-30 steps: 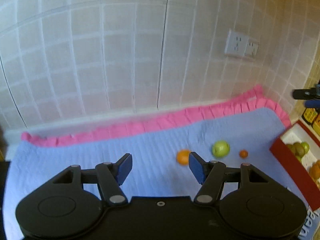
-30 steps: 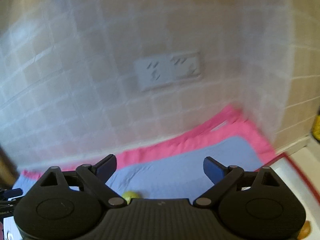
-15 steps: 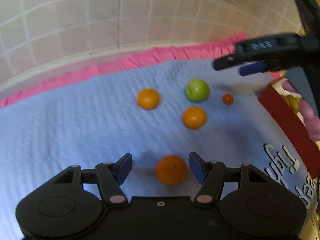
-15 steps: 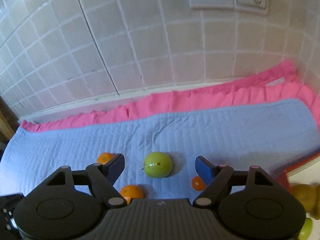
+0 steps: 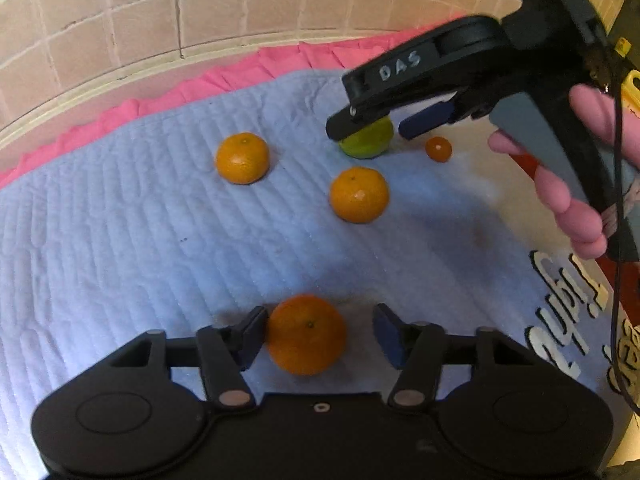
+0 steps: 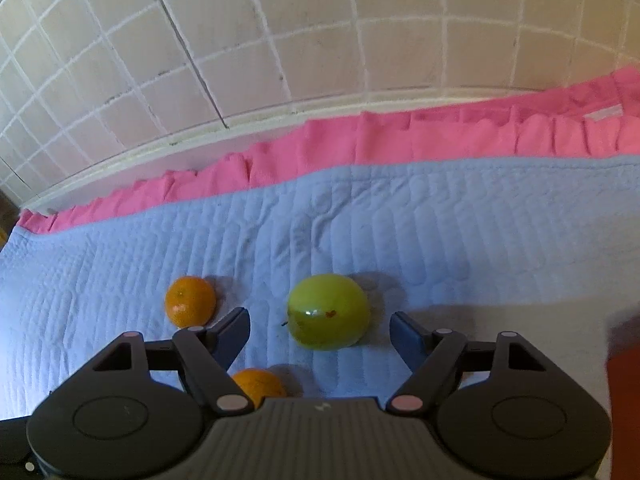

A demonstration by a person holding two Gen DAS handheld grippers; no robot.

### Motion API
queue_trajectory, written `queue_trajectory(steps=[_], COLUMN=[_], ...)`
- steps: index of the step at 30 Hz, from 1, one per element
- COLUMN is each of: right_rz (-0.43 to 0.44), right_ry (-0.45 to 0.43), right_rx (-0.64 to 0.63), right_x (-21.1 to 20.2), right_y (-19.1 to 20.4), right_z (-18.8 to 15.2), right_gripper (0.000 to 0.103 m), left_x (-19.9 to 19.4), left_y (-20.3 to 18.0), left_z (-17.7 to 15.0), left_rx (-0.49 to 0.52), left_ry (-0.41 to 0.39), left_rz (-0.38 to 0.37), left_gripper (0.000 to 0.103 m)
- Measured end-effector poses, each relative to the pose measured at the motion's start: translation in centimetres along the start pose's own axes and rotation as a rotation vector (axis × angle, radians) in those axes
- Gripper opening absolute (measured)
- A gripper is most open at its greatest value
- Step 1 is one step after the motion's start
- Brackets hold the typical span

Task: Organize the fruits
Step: 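Grasp an orange with the left gripper while the right grasps a green apple, then carry orange and green apple into the red box and release both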

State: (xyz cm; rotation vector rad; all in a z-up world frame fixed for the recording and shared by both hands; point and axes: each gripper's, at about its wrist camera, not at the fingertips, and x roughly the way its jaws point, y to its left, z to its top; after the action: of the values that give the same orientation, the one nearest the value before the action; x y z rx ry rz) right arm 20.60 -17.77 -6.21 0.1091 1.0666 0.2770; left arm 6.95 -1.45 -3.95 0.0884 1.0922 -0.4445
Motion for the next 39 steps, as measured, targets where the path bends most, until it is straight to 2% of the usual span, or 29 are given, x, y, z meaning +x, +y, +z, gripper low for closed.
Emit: queue_trajectory(steps=[1, 2, 6, 7, 8, 10, 13, 19, 27, 30, 35, 39], right_rz=[-0.006, -0.013, -0.029, -0.025, -0.025, -0.014, 0.016, 0.028, -0.038, -0.099, -0.231, -0.36], right_ry=[0.004, 0.009, 0.013, 0.01, 0.008, 0.005, -0.009, -0.115, -0.322, -0.376, -0.413, -0.397], right_rx=[0.0, 0.0, 0.007, -0.003, -0.01, -0.004, 0.027, 0.067, 0.171, 0.218, 0.288, 0.321], right_x=[0.3, 0.7, 1.4, 1.4, 1.3, 1.0, -0.2, -5.7, -16.4, -20.4, -25.9, -28.8], right_y=[0.0, 0.1, -0.1, -0.1, -0.1, -0.2, -0.4, -1.6, -7.2, -9.8, -14.6, -18.6], right_z=[0.0, 0.0, 0.0, 0.0, -0.1, -0.2, -0.6, -1.9, -4.9, -6.4, -9.5, -12.6], right_gripper=[0.074, 0.072, 0.06, 0.053, 0.05, 0.05, 0.05, 0.05, 0.05, 0.05, 0.05, 0.05], left_x=[-0.1, 0.0, -0.2, -0.3, -0.4, -0.6, -1.4, -3.6, -5.3, -5.3, -4.1, -3.0], left_y=[0.0, 0.0, 0.6, 0.5, 0.1, -0.4, -0.9, -2.7, -8.6, -11.9, -17.7, -22.8], left_z=[-0.1, -0.1, -0.2, -0.2, -0.3, -0.3, -0.1, 1.3, 5.1, 6.9, 9.8, 11.3], left_rx=[0.006, 0.008, -0.017, -0.013, -0.009, 0.015, 0.026, 0.099, 0.247, 0.324, 0.424, 0.477], left_ry=[-0.001, -0.002, -0.011, -0.017, -0.023, -0.046, -0.079, -0.173, -0.266, -0.3, -0.348, -0.354], left_rz=[0.013, 0.022, 0.016, 0.027, 0.046, 0.085, 0.1, 0.135, 0.042, -0.011, -0.1, -0.199], left_gripper=[0.053, 0.05, 0.049, 0.049, 0.049, 0.049, 0.048, 0.048, 0.048, 0.048, 0.048, 0.048])
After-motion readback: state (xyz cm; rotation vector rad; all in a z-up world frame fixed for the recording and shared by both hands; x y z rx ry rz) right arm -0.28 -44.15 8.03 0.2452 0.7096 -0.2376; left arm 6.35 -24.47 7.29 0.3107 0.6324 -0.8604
